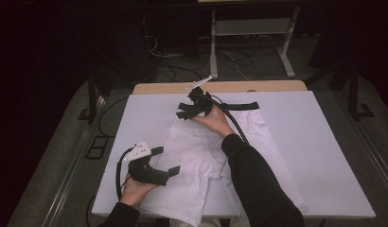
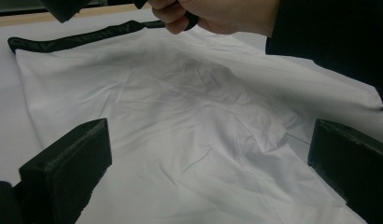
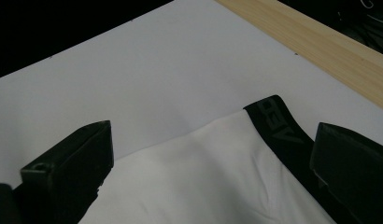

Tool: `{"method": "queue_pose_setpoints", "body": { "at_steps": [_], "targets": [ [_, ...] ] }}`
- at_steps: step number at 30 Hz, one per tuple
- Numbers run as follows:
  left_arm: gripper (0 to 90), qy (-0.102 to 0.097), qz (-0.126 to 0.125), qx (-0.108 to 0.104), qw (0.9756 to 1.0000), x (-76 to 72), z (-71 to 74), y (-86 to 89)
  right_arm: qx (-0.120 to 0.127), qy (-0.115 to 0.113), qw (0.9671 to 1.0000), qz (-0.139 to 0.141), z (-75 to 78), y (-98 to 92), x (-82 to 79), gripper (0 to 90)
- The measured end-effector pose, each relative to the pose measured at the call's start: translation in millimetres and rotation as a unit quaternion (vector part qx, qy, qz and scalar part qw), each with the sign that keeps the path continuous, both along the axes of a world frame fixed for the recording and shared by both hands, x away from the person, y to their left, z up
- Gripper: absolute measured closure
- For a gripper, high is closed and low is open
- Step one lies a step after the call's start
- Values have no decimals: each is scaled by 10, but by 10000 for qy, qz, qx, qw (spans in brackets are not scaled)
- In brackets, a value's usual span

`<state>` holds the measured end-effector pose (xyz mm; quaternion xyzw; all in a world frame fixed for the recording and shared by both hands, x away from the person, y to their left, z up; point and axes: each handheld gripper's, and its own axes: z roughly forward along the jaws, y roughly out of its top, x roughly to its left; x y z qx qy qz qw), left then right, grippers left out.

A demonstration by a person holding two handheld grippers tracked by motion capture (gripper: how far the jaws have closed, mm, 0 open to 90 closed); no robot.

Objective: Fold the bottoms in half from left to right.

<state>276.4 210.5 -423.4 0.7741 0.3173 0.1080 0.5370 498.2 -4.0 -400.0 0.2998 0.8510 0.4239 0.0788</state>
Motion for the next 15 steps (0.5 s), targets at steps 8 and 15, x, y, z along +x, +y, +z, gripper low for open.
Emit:
{"method": "queue_pose_setpoints", "body": {
  "at_steps": [8,15],
  "targets": [
    [0,3,4,-34,10000,2,1,6,-15,-13,10000,-93,-48,104,91,0],
    [0,10,12,-59,10000,4,2,11,19,7,9999,-171,-94,182,187,4]
  ]
}}
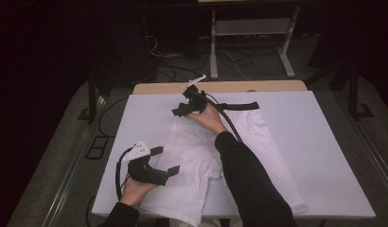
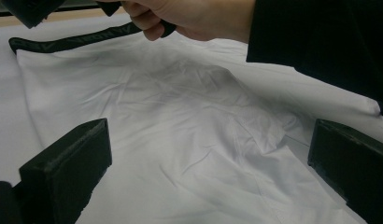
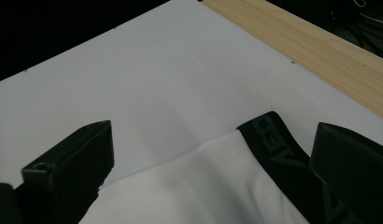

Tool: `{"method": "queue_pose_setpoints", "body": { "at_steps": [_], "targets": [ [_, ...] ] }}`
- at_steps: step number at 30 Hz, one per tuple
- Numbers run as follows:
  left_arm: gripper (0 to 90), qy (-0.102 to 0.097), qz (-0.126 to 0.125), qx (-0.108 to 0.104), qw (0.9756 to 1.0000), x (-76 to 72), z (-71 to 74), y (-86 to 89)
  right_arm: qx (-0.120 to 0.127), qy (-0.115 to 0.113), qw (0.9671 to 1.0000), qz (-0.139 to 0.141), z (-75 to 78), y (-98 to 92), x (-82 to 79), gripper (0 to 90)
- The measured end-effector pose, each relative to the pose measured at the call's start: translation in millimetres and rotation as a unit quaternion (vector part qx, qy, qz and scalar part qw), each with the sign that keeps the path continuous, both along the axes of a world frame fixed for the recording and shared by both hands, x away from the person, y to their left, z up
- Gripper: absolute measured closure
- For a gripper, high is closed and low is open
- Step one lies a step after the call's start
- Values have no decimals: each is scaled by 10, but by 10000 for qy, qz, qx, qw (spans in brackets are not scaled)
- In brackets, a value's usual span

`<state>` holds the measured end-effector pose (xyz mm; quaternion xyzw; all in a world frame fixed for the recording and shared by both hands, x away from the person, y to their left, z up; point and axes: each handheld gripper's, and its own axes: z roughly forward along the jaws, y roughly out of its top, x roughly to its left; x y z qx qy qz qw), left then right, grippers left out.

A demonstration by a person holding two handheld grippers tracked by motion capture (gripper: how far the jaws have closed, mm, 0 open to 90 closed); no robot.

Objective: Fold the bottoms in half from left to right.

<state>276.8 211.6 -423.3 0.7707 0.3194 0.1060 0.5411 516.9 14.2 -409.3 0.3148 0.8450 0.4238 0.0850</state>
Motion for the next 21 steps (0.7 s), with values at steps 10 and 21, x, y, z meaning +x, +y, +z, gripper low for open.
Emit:
{"method": "queue_pose_setpoints", "body": {
  "at_steps": [10,21],
  "targets": [
    [0,-4,2,1,10000,-1,1,2,27,-7,9999,-118,-82,109,101,16],
    [0,2,1,-7,10000,-1,2,2,94,32,9995,-312,-227,182,169,70]
  ]
}}
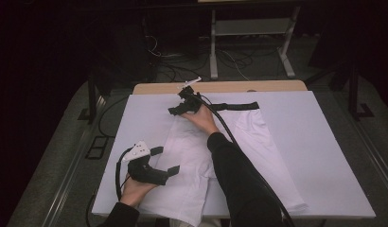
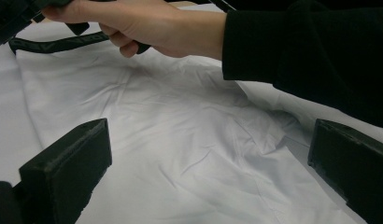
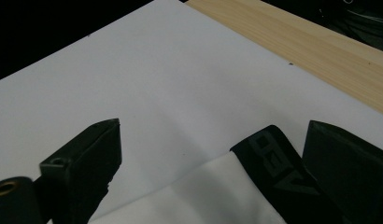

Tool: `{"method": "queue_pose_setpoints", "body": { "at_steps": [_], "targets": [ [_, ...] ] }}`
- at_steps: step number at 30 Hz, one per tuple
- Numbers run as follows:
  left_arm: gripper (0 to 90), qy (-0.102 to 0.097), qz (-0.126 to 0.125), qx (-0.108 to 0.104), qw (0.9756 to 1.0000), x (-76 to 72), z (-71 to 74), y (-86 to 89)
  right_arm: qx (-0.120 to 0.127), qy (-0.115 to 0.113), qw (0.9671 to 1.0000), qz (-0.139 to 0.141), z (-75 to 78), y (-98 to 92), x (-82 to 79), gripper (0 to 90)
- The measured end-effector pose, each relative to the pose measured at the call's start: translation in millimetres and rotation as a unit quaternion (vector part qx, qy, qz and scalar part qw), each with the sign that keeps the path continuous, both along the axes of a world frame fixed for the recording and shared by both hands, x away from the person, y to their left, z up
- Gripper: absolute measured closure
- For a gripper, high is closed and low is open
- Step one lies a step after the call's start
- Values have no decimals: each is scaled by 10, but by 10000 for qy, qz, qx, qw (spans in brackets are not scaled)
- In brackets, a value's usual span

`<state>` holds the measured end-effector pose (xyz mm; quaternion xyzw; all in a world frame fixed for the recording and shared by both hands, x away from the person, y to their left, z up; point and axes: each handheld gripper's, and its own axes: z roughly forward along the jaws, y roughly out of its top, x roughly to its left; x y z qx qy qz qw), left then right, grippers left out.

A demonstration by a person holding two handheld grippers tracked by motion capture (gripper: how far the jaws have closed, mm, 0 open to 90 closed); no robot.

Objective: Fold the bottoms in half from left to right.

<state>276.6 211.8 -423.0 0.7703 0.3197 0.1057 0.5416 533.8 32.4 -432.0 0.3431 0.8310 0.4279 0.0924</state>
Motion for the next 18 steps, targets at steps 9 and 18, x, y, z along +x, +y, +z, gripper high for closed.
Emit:
{"method": "queue_pose_setpoints", "body": {
  "at_steps": [9,18],
  "targets": [
    [0,-1,2,-11,10000,1,0,3,-34,41,9999,-141,-93,41,13,230],
    [0,7,8,-7,10000,4,-1,4,-108,74,9988,-472,-147,54,60,448]
  ]
}}
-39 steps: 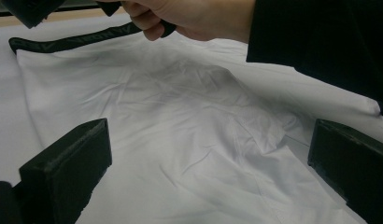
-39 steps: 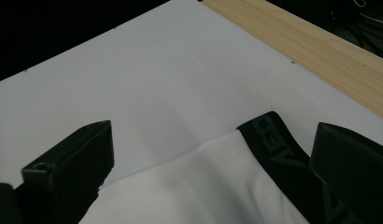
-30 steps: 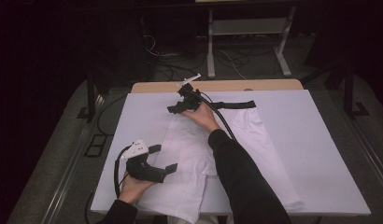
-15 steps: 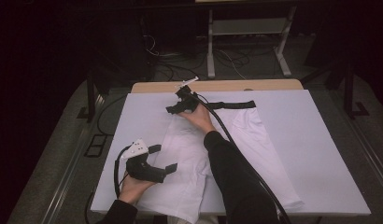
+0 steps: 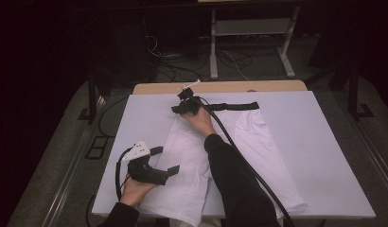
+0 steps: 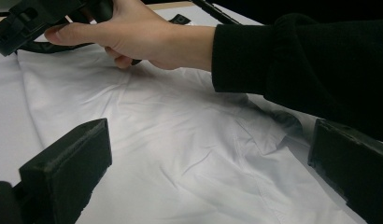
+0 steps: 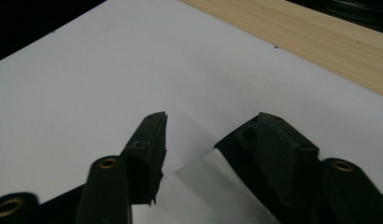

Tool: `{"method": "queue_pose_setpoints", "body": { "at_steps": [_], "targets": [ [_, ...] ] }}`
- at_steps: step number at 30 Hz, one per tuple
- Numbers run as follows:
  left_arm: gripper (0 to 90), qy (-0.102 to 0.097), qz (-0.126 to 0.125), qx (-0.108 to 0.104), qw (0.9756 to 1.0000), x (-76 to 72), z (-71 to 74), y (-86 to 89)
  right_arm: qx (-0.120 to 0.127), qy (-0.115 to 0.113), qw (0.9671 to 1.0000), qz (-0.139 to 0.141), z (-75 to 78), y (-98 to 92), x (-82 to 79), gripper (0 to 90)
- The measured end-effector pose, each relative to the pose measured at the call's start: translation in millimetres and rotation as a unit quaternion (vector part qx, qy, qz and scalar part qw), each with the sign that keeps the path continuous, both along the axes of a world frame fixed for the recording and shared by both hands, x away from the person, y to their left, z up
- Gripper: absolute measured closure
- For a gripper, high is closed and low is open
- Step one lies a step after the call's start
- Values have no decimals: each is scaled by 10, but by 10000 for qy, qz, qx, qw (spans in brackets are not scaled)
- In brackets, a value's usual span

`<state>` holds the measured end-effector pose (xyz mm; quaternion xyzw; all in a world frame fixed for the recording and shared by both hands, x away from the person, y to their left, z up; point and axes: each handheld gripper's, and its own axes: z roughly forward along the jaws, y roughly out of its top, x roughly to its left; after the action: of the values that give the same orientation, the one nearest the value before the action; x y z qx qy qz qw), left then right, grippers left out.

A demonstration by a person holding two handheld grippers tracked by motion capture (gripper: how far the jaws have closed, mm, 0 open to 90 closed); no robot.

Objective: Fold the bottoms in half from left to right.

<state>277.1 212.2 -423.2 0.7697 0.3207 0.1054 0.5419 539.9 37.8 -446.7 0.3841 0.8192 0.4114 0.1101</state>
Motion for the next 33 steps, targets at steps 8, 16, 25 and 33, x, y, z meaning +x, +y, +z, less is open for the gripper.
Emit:
{"method": "queue_pose_setpoints", "body": {
  "at_steps": [8,16,25,33],
  "targets": [
    [0,1,20,-4,10000,0,-1,2,-59,31,9999,-151,-31,50,43,563],
    [0,17,43,-13,10000,3,-2,8,-312,1,9989,-357,-84,98,42,584],
    [0,62,116,-100,9999,-8,2,44,-255,62,9983,-526,-47,62,48,842],
    [0,333,313,-214,9987,-48,29,144,-117,210,9985,-482,22,9,23,859]
  ]
}}
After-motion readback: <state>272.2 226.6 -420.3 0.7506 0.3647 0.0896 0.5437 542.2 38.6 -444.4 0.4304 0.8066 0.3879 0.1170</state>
